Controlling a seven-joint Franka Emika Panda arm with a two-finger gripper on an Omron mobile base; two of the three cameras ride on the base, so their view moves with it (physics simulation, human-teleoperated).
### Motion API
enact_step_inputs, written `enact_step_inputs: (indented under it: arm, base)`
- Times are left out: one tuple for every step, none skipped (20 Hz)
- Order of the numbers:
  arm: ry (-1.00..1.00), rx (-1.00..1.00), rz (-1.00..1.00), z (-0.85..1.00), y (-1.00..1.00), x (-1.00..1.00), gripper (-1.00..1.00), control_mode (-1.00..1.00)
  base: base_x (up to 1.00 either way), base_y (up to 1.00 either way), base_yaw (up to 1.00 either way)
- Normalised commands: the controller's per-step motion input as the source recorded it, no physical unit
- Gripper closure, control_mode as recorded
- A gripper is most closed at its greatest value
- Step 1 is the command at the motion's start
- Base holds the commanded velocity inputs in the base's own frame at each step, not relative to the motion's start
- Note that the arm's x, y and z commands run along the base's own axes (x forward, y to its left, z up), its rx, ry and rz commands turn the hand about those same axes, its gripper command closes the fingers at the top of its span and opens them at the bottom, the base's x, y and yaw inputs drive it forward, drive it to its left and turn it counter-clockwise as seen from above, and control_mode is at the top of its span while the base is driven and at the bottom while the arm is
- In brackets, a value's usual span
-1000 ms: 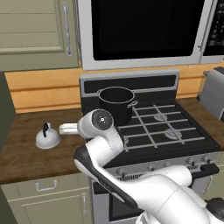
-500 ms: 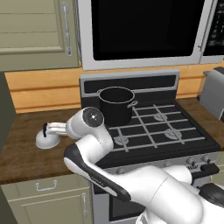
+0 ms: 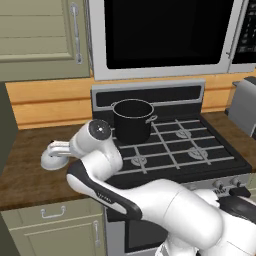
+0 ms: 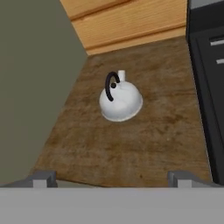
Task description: Pick the kettle from the counter and place it on a stove burner. Then turn the burner on.
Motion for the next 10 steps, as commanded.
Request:
enact_step_inputs:
  arm:
    - [0.0,-0.07,0.0,-0.06,0.0,0.16,-1.0,-1.0]
    - [0.0,-0.05,-0.01,-0.05,0.0,0.15,-1.0,-1.0]
    - [0.0,-0.05,-0.01,-0.03,0.0,0.12,-1.0,-1.0]
    - [0.0,-0.05,0.0,0.0,0.0,0.1,-1.0,-1.0]
    - [0.0,-0.06,0.0,-0.01,0.0,0.11,-1.0,-1.0]
    - [0.01,-0.07,0.0,-0.01,0.0,0.13,-1.0,-1.0]
    - [0.02,-0.09,0.0,-0.04,0.0,0.14,-1.0,-1.0]
    - [0.02,-0.12,0.0,-0.08,0.0,0.13,-1.0,-1.0]
    - [0.01,-0.13,0.0,-0.12,0.0,0.13,-1.0,-1.0]
    - [0.0,-0.14,0.0,-0.17,0.0,0.12,-1.0,-1.0]
  base:
    - [0.0,0.0,0.0]
    - [0.0,0.0,0.0]
    - [0.0,0.0,0.0]
    - [0.0,0.0,0.0]
    - [0.0,0.0,0.0]
    - [0.0,0.0,0.0]
    - [0.0,0.0,0.0]
    - [0.0,0.0,0.0]
    - [0.0,0.0,0.0]
    - [0.0,0.0,0.0]
